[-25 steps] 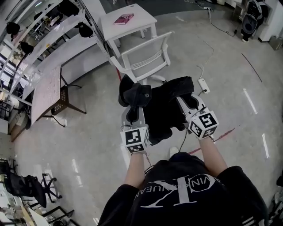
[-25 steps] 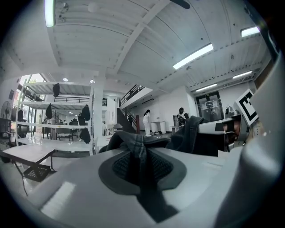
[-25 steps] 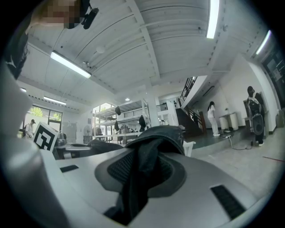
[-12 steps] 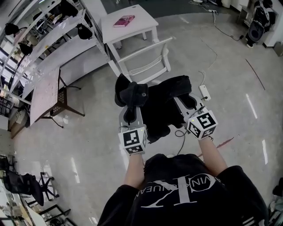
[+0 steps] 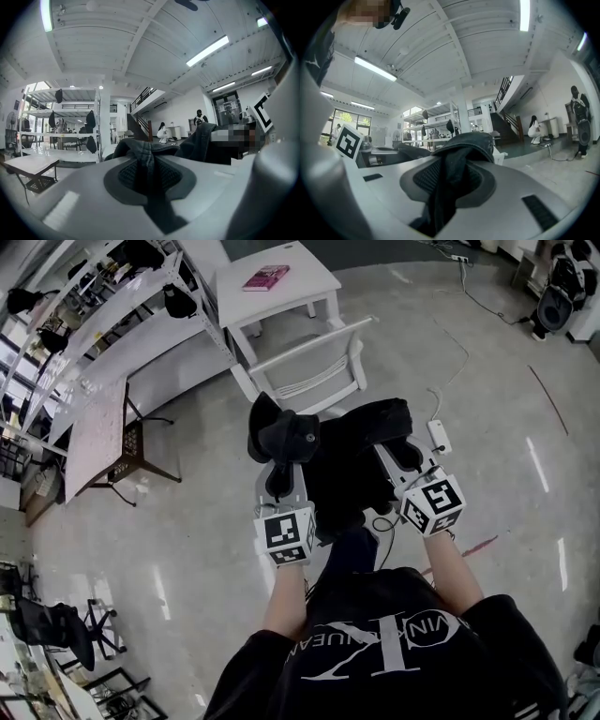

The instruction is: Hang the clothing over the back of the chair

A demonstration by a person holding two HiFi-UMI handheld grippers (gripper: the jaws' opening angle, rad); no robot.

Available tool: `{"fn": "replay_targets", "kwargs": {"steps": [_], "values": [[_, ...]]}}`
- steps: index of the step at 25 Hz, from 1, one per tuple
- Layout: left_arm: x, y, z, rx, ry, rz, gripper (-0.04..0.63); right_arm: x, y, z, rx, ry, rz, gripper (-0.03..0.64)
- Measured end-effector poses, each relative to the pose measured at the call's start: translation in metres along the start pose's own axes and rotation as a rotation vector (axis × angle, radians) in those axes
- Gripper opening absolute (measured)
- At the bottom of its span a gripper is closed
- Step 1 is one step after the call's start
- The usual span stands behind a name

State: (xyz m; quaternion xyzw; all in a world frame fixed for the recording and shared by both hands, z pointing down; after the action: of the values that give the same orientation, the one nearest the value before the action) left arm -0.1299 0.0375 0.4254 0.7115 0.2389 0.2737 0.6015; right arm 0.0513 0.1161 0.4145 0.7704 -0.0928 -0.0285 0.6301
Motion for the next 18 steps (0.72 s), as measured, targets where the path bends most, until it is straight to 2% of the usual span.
{"fn": "replay_targets", "kwargs": {"steps": [18], "values": [[-0.024, 0.005, 0.103, 0.036, -0.017, 0.026, 0.06, 0.065, 0.003, 0.086, -0.003, -0.042, -0.026, 0.097]]}}
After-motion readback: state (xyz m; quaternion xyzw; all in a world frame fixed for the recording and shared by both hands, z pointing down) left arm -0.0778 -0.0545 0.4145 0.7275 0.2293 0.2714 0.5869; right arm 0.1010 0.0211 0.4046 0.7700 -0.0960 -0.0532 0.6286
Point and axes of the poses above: the fingertips, and each gripper's own axes: z forward along the fingers, x to its right, y out of its underside, the point moved 3 cm from there along -z, backward along the fingers, and after that the axes turned 13 degrees about x, right-handed, at the moved point
